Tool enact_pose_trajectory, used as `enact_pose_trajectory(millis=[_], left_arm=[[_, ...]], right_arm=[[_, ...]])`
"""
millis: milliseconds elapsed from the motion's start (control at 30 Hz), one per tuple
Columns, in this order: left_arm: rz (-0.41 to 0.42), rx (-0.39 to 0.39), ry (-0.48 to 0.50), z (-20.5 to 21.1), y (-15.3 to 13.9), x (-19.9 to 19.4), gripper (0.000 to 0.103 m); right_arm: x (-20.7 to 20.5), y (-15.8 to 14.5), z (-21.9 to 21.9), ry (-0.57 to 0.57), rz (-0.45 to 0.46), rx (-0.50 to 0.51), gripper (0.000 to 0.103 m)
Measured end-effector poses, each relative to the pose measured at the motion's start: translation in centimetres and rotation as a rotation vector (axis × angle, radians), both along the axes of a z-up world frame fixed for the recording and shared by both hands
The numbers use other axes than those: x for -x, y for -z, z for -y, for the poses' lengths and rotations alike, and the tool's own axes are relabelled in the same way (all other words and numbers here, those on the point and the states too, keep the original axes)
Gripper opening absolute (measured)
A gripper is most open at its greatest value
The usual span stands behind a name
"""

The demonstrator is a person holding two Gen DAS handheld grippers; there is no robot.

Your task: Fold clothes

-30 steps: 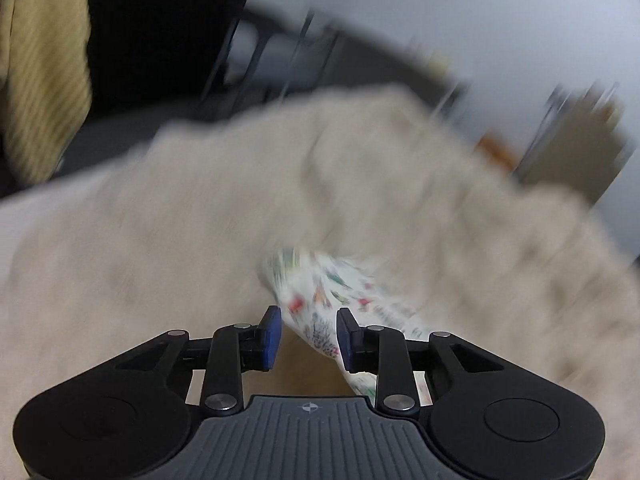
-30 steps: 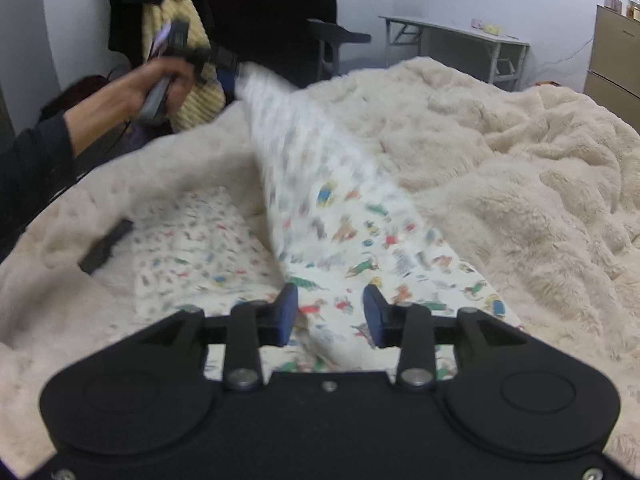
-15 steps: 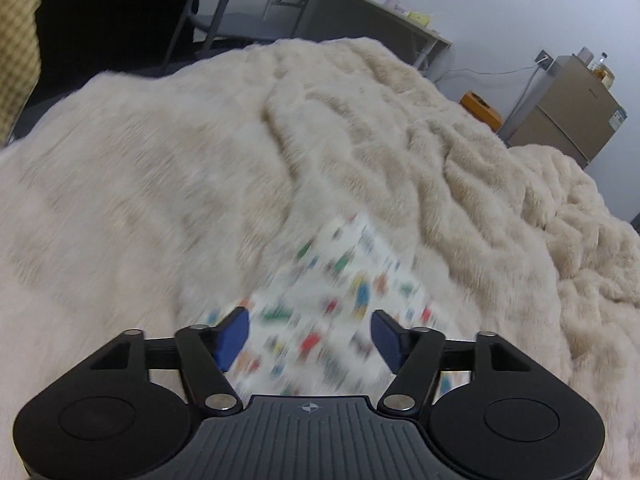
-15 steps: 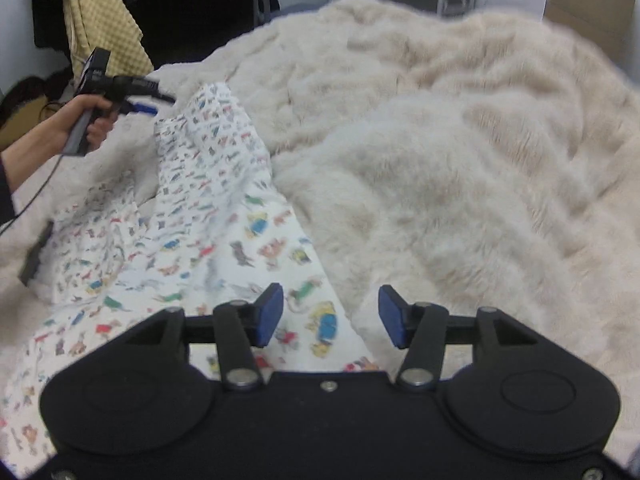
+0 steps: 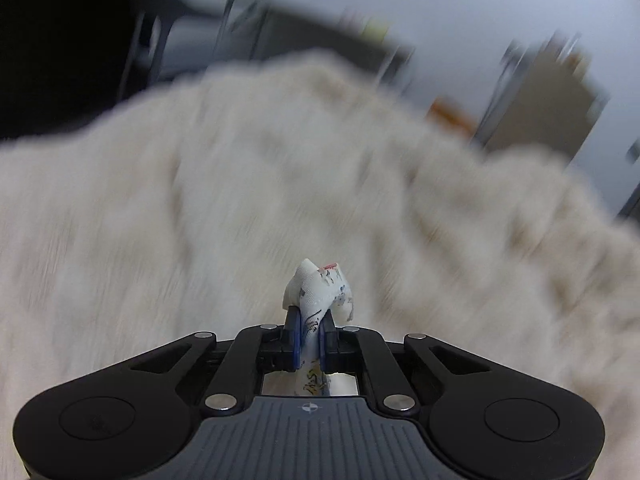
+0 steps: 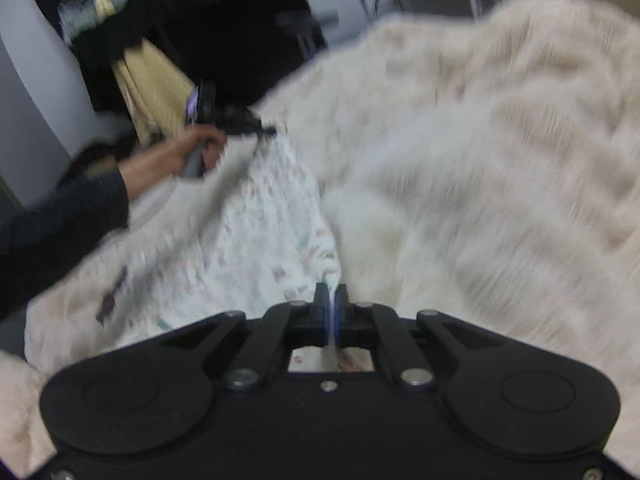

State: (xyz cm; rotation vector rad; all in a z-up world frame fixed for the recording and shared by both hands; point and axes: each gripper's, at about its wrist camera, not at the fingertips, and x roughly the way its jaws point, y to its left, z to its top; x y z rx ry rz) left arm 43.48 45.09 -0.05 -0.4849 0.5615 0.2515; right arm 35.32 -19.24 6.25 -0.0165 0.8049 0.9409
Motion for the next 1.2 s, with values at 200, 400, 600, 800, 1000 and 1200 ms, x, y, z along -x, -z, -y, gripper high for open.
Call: enact_pose_trajectory(millis=[200,400,600,800,1000,1200], left_arm=[[-0.024,-0.052,-0.07,2.1,-4.6,-2.7,0.022],[-0.204,-0.197,-0.071,5.8,-2.5,-1.5,0.057],[-0.204,0.323,0.287,10.8,2.2,7.2,0.068],[-0.147,0.794,0.592,19.8,8.4,12.4,0.067],[-0.032,0.723,0.375,23.1,7.0,14.1,0.001],[0.115,0.65,0.298,18.5,2.5,20.8,0.001]], right_arm=[[0.0,-2.8,2.7,0.089,0.101,-0.04,0.009],[1.9,-1.6,4.2,0.239,0.136,0.122,0.046],[7.4,0.4,10.0,0.35,0.1,0.061,0.055],[12.5,4.6,16.1,0.538,0.015,-0.117,0.056],[15.3,7.0,18.3,0.6,-0.032,-0.23,0.055],[13.4,10.6,20.9,0.621,-0.215,-0.399,0.056]])
